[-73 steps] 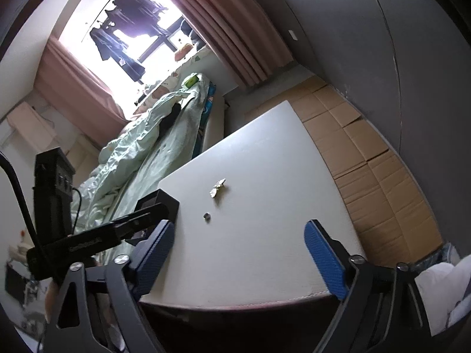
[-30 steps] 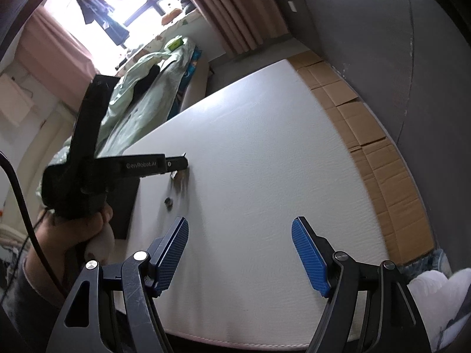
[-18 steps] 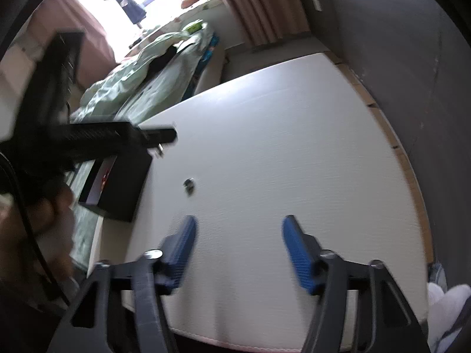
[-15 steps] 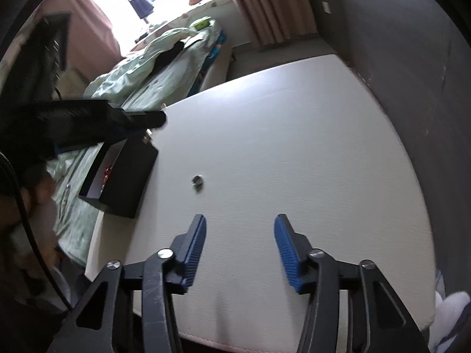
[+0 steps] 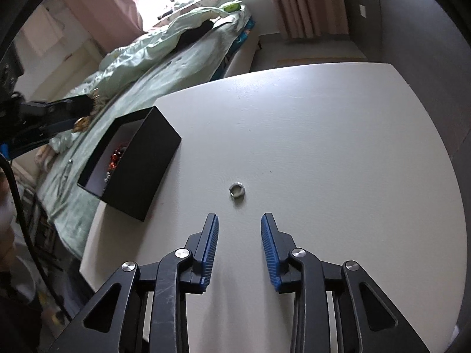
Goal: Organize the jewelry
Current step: 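Carry the butterfly brooch into the black box and open the left gripper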
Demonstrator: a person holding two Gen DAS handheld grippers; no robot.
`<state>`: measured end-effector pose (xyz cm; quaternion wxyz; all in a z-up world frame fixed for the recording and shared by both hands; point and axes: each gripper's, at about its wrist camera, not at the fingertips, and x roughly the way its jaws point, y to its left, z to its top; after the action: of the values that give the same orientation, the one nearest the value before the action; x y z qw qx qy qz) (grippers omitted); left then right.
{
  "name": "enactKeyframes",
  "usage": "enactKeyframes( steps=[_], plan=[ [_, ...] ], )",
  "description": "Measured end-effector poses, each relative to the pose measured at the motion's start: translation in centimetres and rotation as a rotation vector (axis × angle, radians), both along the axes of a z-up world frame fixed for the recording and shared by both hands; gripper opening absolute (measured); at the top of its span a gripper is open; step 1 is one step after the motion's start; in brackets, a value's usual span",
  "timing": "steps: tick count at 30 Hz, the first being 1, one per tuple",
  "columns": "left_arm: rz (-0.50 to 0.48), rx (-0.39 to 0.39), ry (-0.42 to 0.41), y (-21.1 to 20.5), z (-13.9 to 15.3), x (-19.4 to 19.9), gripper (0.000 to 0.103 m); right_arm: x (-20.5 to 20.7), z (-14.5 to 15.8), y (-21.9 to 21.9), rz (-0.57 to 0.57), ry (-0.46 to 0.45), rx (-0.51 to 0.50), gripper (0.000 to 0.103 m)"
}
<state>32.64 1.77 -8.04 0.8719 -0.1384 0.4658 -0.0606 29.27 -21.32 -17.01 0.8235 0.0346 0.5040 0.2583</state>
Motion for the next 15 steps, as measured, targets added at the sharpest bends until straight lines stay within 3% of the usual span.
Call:
enactKeyframes(
  steps=[15],
  plan=[
    [0.037,-0.119,0.013,3.8,-2.1,-1.0,0.026,1.7,0.0,4.4,0.052,-0.051,-0.207,0.023]
  ],
)
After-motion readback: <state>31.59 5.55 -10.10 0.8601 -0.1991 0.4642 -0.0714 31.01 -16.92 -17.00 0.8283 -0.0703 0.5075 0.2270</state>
